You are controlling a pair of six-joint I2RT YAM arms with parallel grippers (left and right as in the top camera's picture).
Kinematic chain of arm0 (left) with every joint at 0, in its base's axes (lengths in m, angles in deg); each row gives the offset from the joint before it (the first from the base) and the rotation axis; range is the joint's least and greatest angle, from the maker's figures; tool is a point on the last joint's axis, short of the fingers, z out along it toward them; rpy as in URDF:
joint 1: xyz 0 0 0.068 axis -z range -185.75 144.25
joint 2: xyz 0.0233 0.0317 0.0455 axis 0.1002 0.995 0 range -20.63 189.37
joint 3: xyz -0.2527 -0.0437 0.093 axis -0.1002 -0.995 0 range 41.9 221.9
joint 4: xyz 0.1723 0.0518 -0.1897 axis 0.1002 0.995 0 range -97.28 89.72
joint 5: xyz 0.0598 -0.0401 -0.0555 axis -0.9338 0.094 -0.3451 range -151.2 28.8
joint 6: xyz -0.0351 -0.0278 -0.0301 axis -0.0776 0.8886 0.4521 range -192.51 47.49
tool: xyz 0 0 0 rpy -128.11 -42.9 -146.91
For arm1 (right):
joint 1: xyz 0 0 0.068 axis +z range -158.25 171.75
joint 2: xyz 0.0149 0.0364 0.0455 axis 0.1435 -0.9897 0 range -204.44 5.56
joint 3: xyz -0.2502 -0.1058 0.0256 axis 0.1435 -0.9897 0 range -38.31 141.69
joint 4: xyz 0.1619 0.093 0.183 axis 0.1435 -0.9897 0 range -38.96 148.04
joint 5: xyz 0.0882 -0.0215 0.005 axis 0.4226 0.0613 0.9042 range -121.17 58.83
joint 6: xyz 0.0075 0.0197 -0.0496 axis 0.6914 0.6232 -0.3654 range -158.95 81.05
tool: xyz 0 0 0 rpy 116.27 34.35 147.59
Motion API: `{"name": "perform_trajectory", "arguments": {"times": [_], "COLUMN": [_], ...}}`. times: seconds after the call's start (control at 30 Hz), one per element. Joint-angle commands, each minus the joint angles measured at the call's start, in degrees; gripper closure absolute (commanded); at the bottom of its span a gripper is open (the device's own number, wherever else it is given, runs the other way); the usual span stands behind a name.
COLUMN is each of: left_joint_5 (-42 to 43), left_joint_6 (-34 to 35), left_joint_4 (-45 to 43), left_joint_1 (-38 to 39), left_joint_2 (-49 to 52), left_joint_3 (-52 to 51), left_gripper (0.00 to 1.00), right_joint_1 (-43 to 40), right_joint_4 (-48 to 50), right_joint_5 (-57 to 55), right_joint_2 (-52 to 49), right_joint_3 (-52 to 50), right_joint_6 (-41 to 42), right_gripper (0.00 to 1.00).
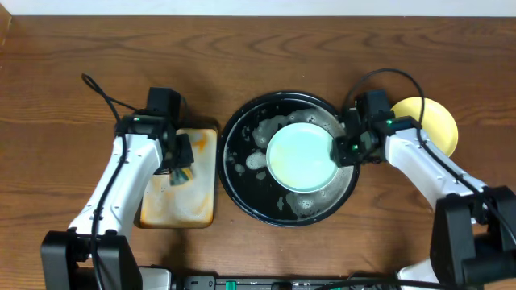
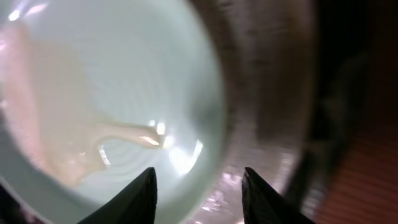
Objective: Clean dirty plates on tray and stack at the side
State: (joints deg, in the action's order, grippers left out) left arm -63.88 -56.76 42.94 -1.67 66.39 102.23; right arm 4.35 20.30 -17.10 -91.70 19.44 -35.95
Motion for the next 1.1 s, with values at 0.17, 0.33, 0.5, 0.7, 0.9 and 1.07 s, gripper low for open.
{"name": "perform_trajectory", "arguments": {"times": [0.17, 0.33, 0.5, 0.7, 0.9, 1.07], "left_joint_5": [13.64, 15.74, 15.47, 15.08, 15.08, 15.10], "left_joint_6": [-3.78, -5.92, -5.92, -5.88, -5.88, -5.88], "left_joint_4": [1.07, 2.97, 3.06, 3.08, 3.28, 3.28], "left_joint_1": [-3.21, -4.04, -4.44, -4.44, -4.44, -4.44], "left_joint_2": [-0.98, -6.45, -15.17, -21.57, -22.23, -22.03], "left_joint_3": [0.55, 1.53, 1.51, 1.51, 1.49, 1.51], "left_gripper": [0.49, 0.49, 0.46, 0.22, 0.20, 0.18], "right_joint_1": [-0.55, -0.52, -0.52, 1.18, 8.44, 16.94], "right_joint_4": [2.43, 3.82, 3.93, 5.22, 4.85, 4.70], "right_joint_5": [3.50, 0.66, -5.05, -9.46, -25.35, -39.36], "right_joint_2": [-5.88, -3.52, 2.25, 10.38, 16.98, 19.47], "right_joint_3": [0.42, 0.44, 0.44, 0.44, 0.44, 0.44], "right_joint_6": [-1.73, -1.75, -1.77, -1.75, -1.79, -1.79], "right_gripper": [0.91, 0.99, 0.99, 0.99, 0.99, 0.99]}}
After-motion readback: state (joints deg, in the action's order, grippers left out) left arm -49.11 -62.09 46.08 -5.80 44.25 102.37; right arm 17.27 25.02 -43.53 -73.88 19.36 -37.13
